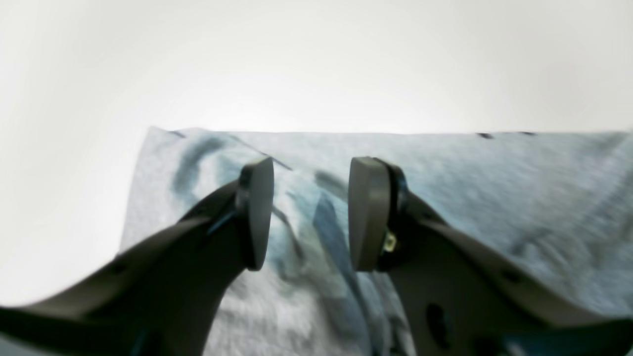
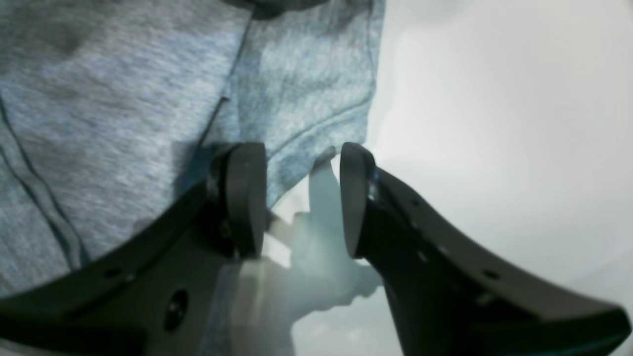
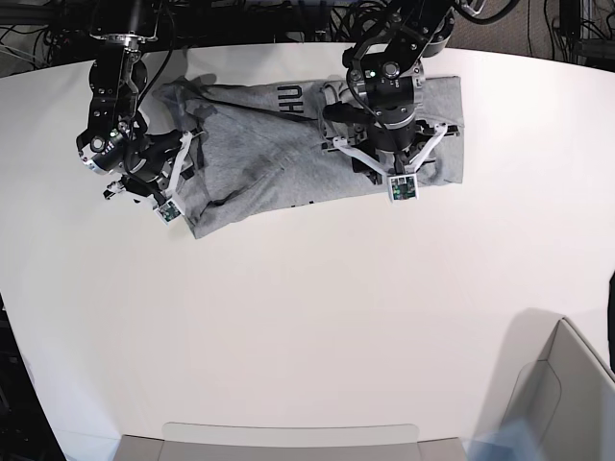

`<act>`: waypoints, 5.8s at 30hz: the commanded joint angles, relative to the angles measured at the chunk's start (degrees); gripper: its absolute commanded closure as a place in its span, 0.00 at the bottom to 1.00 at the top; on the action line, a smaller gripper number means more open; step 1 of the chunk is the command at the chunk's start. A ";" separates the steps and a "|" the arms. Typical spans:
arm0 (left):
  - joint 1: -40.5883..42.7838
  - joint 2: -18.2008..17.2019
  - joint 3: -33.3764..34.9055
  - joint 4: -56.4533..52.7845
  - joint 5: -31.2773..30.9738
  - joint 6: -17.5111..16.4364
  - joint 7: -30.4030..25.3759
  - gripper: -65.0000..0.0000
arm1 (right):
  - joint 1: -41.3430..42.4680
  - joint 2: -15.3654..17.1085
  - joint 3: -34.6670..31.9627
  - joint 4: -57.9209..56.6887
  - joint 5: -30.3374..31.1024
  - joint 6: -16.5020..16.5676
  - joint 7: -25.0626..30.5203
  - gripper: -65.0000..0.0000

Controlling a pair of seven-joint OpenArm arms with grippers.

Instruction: Fold the T-shirt properly

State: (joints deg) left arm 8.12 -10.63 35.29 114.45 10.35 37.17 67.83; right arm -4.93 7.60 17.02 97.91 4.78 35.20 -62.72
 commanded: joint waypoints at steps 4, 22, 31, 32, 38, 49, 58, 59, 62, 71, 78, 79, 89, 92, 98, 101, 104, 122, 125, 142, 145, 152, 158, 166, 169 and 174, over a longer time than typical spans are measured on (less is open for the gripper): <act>-0.25 -0.93 -2.28 0.23 0.42 -0.02 2.28 0.60 | 0.75 0.36 0.08 0.95 0.54 0.36 0.87 0.62; -3.94 -6.38 -4.56 0.05 -16.72 -6.53 7.02 0.72 | 0.58 0.27 0.08 0.95 0.54 0.36 0.87 0.62; -8.08 -6.38 -4.47 -0.04 -16.63 -7.23 6.06 0.86 | -0.65 0.27 0.26 1.12 0.54 0.36 0.87 0.62; -8.08 -6.38 -4.65 0.05 -16.37 -7.15 6.06 0.86 | -0.74 0.27 0.26 1.12 0.54 0.36 0.87 0.62; -5.97 -6.55 -4.39 0.49 -16.28 -6.53 7.46 0.67 | -0.83 0.27 0.26 1.12 0.54 0.36 0.87 0.62; -2.63 -9.10 -4.56 0.84 -16.55 -6.71 9.57 0.60 | -0.48 0.27 0.17 1.12 0.54 0.36 0.87 0.62; -4.74 -8.75 -4.21 -4.61 -16.90 -12.42 9.05 0.85 | -0.57 -0.34 0.26 1.21 0.54 0.36 0.87 0.62; -4.82 -8.75 -4.30 -4.78 -16.90 -13.12 8.96 0.85 | -0.74 -0.34 0.26 1.30 0.54 0.36 0.87 0.62; -4.74 -8.66 -4.47 -3.64 -16.37 -12.86 7.99 0.86 | -0.83 -0.34 0.52 1.39 0.54 0.36 0.87 0.62; -7.55 -8.58 -3.86 -0.30 -16.81 -12.42 6.32 0.86 | -0.92 -0.34 0.26 1.39 0.54 0.36 0.87 0.62; -10.71 -8.66 3.88 -1.71 -16.46 -12.42 4.30 0.86 | -0.92 -0.52 0.26 1.48 0.54 0.36 0.87 0.62; -11.06 -8.66 4.32 -2.06 -16.37 -12.24 4.30 0.86 | -0.92 -0.52 0.26 1.48 0.54 0.36 0.87 0.62; -6.23 -9.01 -0.87 2.07 -11.80 -2.13 6.76 0.77 | -0.92 -0.52 0.52 1.12 0.54 0.36 0.87 0.62; -2.27 -9.10 -2.36 2.60 -6.17 2.83 6.41 0.77 | -0.74 -0.52 0.35 1.12 0.54 0.36 0.87 0.62; 2.74 -7.70 1.24 2.51 -0.11 2.83 6.06 0.82 | -0.04 -0.78 0.26 1.12 0.72 0.36 0.87 0.62; 2.91 -5.85 1.77 1.37 -0.63 2.83 4.65 0.86 | 0.05 -1.40 0.61 1.12 0.54 0.36 0.87 0.62; 2.56 -3.65 1.85 -5.14 -0.72 2.83 -1.15 0.86 | -0.13 -1.40 0.70 1.56 0.89 0.36 0.96 0.62; -7.99 -2.69 1.24 -18.85 -0.20 0.68 -5.20 0.85 | -5.93 -1.13 15.47 6.22 19.18 1.94 0.78 0.62; -7.72 -2.77 1.24 -11.82 -0.20 0.85 -2.91 0.79 | -8.13 -1.13 15.73 6.05 24.46 4.80 0.78 0.58; -5.00 -7.34 1.42 0.14 -0.11 0.94 1.22 0.66 | -6.46 -6.67 20.74 0.42 27.27 4.80 0.96 0.47; -3.86 -8.58 1.24 1.19 -0.02 0.94 1.22 0.66 | -4.52 -6.67 21.09 -4.94 27.36 4.80 0.96 0.47; -3.06 -8.66 1.24 1.99 -0.02 0.94 2.36 0.66 | -3.73 -9.22 20.83 -13.73 33.60 4.80 0.96 0.47; -3.06 -8.66 1.24 1.99 -0.02 0.94 2.36 0.66 | -5.75 -12.56 20.74 -15.58 37.55 4.80 0.70 0.47; -3.33 -8.31 1.24 1.90 -0.02 0.94 2.36 0.66 | -4.52 -12.83 19.86 -18.66 37.38 4.80 0.87 0.47; -3.42 -8.31 1.24 1.90 -0.02 0.94 2.36 0.66 | -3.20 -12.83 18.81 -21.38 37.29 4.80 0.96 0.51; -3.42 -8.40 1.24 1.90 -0.02 0.94 2.45 0.66 | -3.20 -12.83 14.33 -21.91 37.29 -0.96 5.09 0.65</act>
State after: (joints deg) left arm 5.39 -18.92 36.71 115.42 9.19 37.71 70.54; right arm -7.62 -4.23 31.86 76.66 42.72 36.34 -54.28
